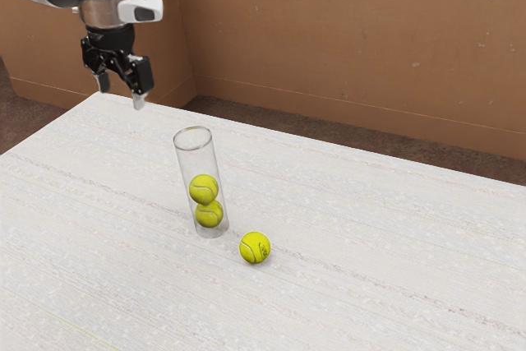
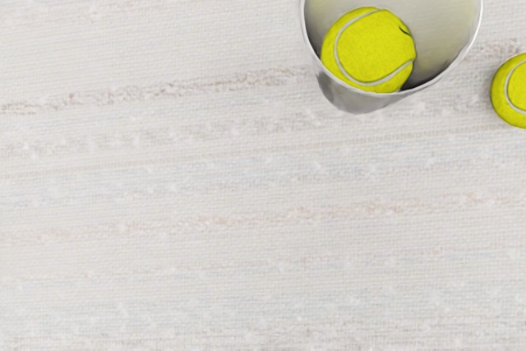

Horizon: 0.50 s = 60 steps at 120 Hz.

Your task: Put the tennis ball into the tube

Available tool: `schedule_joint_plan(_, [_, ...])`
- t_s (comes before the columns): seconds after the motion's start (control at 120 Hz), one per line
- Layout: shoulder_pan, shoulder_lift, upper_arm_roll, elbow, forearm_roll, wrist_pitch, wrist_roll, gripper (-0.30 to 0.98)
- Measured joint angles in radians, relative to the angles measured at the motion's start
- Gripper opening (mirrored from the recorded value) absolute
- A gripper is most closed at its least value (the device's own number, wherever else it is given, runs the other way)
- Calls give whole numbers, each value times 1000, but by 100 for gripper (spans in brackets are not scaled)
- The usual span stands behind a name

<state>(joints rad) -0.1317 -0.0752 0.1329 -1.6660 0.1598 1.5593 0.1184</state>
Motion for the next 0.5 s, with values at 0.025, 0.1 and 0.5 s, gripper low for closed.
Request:
schedule_joint_plan(0.025, [1,0,0,-1,3,0,8,69])
schedule_joint_plan(0.1, [-1,-3,0,-2,6,0,29,69])
schedule_joint_plan(0.5, [-162,2,-7,-220,-182,134,-47,69])
